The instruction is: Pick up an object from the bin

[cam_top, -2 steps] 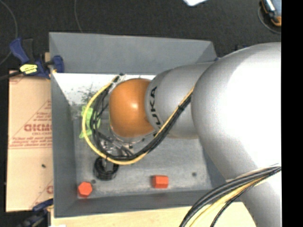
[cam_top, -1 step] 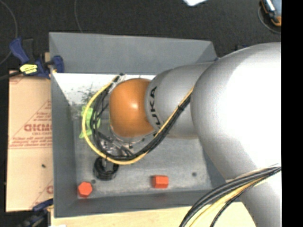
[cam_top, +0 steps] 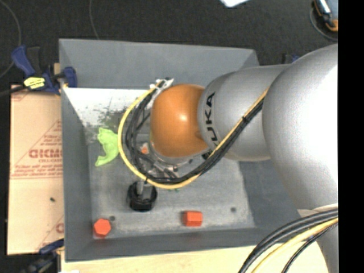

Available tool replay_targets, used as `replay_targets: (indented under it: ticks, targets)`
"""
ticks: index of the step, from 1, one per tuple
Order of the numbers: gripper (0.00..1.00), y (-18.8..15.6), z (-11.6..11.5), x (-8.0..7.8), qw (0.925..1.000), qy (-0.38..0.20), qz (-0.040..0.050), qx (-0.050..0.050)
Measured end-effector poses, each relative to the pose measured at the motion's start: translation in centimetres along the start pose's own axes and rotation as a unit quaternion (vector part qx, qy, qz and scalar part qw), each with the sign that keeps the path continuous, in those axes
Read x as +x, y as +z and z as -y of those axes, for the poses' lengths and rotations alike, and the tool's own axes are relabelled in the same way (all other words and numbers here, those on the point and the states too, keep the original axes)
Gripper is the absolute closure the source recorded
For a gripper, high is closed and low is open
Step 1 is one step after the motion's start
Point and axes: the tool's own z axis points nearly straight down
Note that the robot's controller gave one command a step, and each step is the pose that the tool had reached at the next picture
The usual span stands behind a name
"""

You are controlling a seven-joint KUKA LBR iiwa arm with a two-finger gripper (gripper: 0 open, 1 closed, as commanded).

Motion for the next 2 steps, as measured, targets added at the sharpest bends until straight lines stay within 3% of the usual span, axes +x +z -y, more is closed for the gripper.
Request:
replay_targets:
  ticks: [1,2]
  targets:
    - [1.0,4.4,2.2,1.1,1.0,-0.002,-0.0001,-0.003]
    - [1.0,-5.0,1.2,1.0,1.0,0.007,-0.0018,0.0]
